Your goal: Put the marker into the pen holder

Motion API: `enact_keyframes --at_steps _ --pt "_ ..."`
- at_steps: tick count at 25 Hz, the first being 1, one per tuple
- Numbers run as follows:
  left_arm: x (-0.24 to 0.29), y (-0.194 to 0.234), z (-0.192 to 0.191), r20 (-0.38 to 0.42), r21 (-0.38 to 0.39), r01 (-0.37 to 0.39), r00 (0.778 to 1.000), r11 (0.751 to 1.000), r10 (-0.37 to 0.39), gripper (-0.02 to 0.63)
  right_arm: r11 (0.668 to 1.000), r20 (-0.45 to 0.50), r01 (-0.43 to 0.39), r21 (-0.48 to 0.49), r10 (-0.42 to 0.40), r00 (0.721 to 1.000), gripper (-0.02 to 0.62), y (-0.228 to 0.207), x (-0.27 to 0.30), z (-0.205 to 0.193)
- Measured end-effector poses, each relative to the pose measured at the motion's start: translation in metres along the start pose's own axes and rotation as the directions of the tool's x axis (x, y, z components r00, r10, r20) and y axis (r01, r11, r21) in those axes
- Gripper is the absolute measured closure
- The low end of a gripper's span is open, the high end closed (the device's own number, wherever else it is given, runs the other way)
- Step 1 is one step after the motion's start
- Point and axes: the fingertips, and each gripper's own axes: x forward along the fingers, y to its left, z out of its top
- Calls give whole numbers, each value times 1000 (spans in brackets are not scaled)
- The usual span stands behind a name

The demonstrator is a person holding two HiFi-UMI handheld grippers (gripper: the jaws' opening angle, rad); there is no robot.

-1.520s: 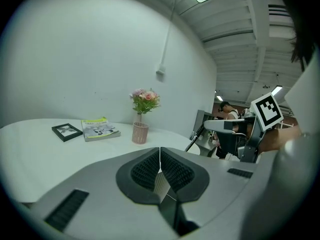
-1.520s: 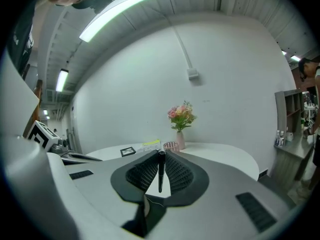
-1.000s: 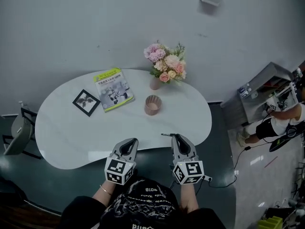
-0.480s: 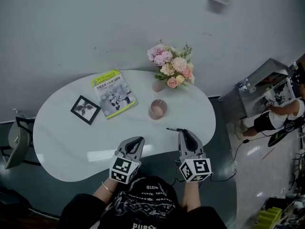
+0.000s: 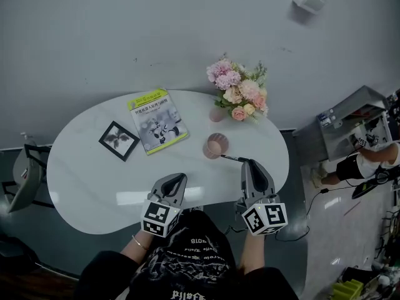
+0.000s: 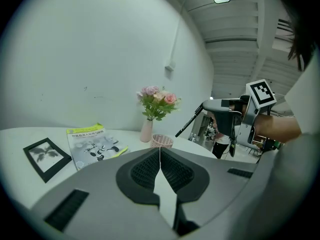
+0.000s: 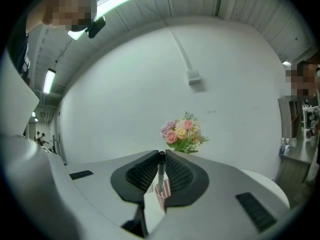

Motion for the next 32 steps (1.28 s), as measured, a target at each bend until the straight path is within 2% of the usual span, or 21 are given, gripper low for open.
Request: enact_keyframes --at_steps 15,32 --pt "11 27 16 18 -31 -129 991 991 129 581 994 -19 -91 -53 90 996 529 -14 48 19" --pt "-2 48 12 25 -61 -256 966 965 258 581 988 -137 -149 -45 142 980 529 -23 94 -26"
